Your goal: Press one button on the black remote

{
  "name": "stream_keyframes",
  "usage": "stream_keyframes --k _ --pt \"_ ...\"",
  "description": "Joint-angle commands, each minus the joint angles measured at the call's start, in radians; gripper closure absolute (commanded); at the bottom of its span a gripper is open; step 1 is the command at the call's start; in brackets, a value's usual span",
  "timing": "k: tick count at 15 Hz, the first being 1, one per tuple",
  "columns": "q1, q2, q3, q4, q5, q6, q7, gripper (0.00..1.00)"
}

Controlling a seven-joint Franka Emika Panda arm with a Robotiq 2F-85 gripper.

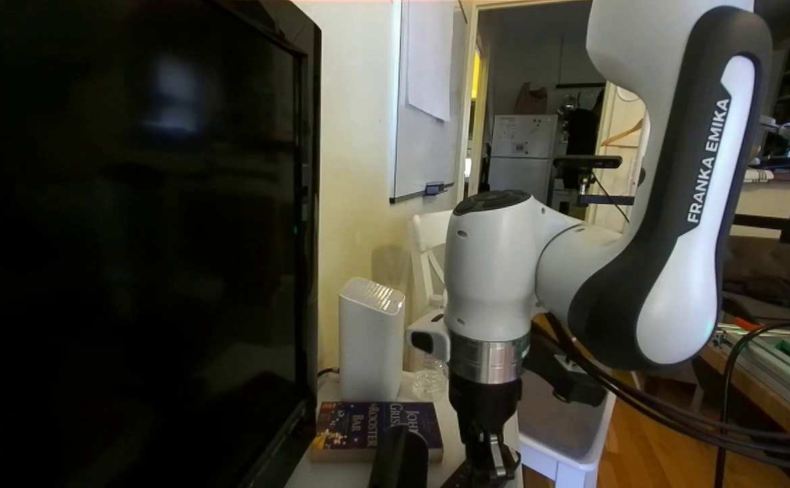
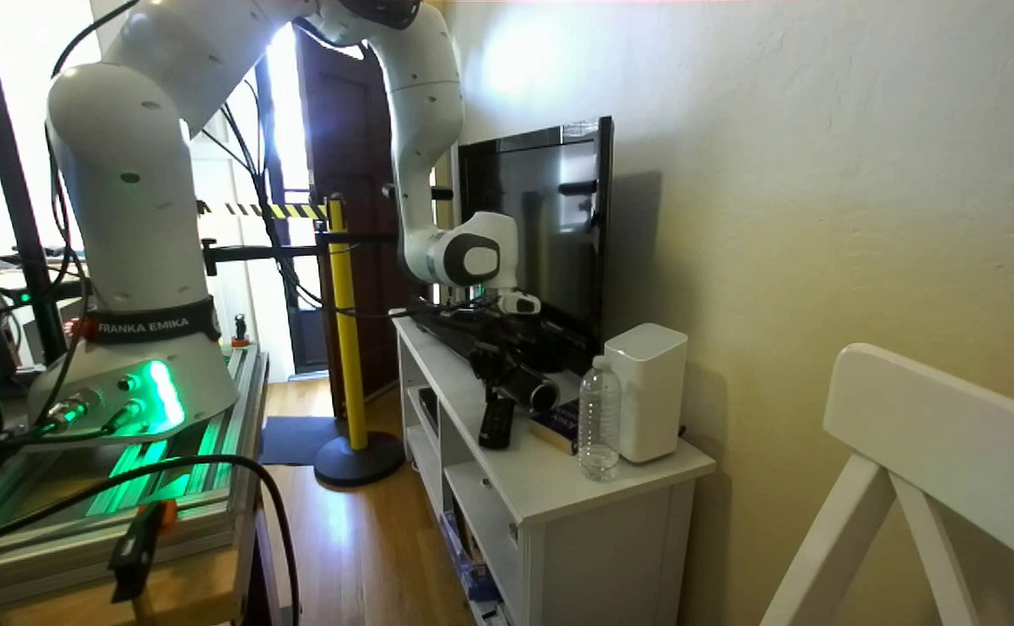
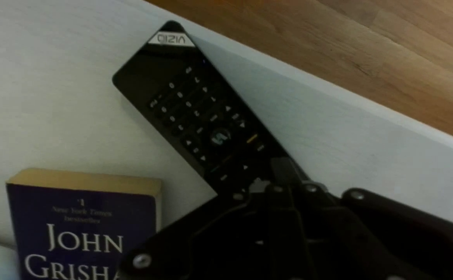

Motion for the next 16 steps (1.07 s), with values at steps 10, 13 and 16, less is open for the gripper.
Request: stream_keyframes --k 10,13,16 --pt "-0.045 -0.022 0.067 0.022 0.049 0.041 0.041 1.0" --pt "-0.052 -0.023 0.077 0.02 0.061 0.035 0.047 1.0" --pt "-0.078 -0.015 0.093 0.023 0.082 0.026 0.042 1.0"
